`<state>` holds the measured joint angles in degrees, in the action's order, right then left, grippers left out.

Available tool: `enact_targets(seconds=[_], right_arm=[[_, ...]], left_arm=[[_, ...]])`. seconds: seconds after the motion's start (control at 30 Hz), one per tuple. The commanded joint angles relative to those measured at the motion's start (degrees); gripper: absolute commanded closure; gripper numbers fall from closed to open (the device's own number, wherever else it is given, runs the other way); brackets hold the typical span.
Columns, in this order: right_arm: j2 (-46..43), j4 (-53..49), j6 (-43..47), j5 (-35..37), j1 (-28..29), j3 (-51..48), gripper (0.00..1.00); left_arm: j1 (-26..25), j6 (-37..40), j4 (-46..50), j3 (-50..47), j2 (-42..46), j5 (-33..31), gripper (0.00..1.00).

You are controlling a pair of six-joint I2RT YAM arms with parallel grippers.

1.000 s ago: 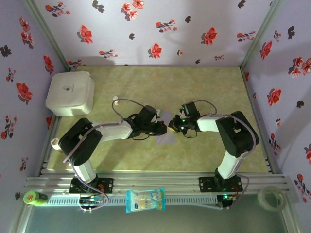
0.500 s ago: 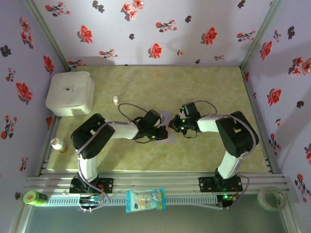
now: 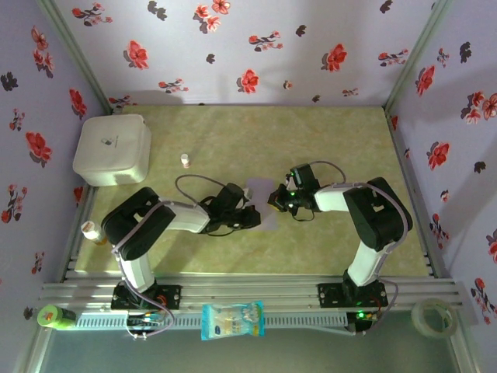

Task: Fold a paper plane with a square sheet of paper (pick it up from the middle)
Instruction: Fold the triangle a second time at the center of the table.

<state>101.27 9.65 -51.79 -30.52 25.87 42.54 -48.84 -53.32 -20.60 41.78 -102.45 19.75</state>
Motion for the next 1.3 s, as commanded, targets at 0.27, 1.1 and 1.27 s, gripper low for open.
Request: enact_targets(seconds=[0.27,1.1,1.27], right_arm=[[2.45,-8.43,1.78,6.44,-0.22,-2.07,1.00],[2.74,-6.66,0.29,5.39,-0.19,-2.39,1.00],[2.45,-6.77,0.37,5.73,-0.20,-2.72,1.00]], left_arm=[[0.59,-2.21,5.66,-10.78,7.06,-0.69,0.95],[0.76,5.67,14.73,13.26,-5.27,-0.84,0.98],[0.75,3.43,14.80,8.50,-4.66,-1.84,0.98]])
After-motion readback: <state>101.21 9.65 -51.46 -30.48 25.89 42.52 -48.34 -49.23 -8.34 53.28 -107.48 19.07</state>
